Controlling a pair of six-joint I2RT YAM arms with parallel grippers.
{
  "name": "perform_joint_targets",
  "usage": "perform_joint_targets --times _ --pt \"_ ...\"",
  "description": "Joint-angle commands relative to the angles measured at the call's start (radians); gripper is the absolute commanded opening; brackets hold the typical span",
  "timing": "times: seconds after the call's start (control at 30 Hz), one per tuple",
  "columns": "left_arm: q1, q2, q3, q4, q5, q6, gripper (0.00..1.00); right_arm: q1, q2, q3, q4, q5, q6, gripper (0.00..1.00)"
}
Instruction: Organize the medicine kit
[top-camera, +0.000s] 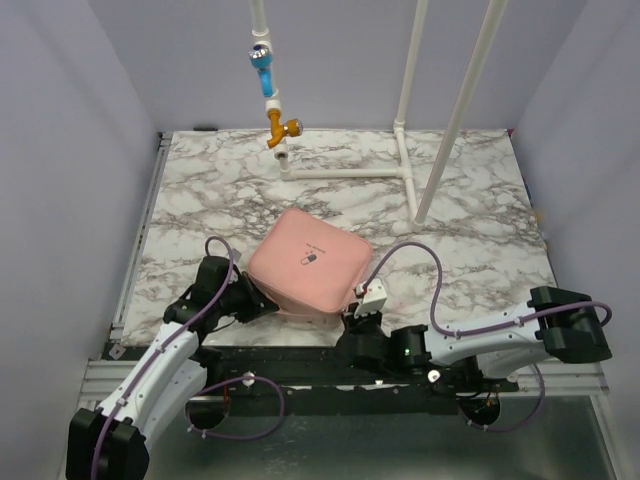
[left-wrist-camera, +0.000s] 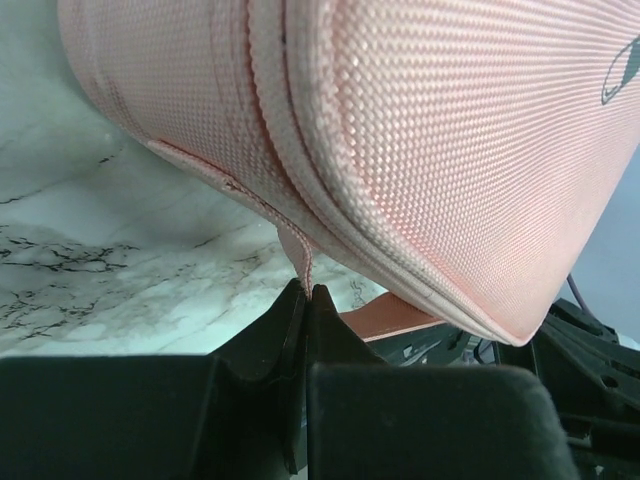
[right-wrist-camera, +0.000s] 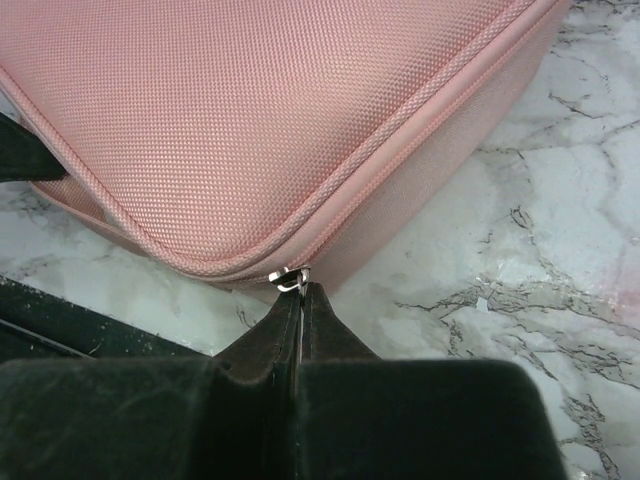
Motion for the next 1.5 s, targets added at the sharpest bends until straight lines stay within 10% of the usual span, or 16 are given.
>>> perform_joint_targets --times 0.0,0.77,1.47 --pt "0.017 -0.037 0.045 -0.052 0.012 0.062 0.0 -0.01 -0.044 -0.043 -0.044 0.072 -0.074 0.01" --pt "0.017 -0.16 0.04 -0.115 0.092 0.072 0.0 -0.443 -0.199 -0.134 0.266 -0.176 -0.59 0.01" --pt "0.017 -0.158 0.012 -0.072 0.121 0.063 0.0 -0.844 0.113 0.004 0.475 -0.458 -0.741 0.01"
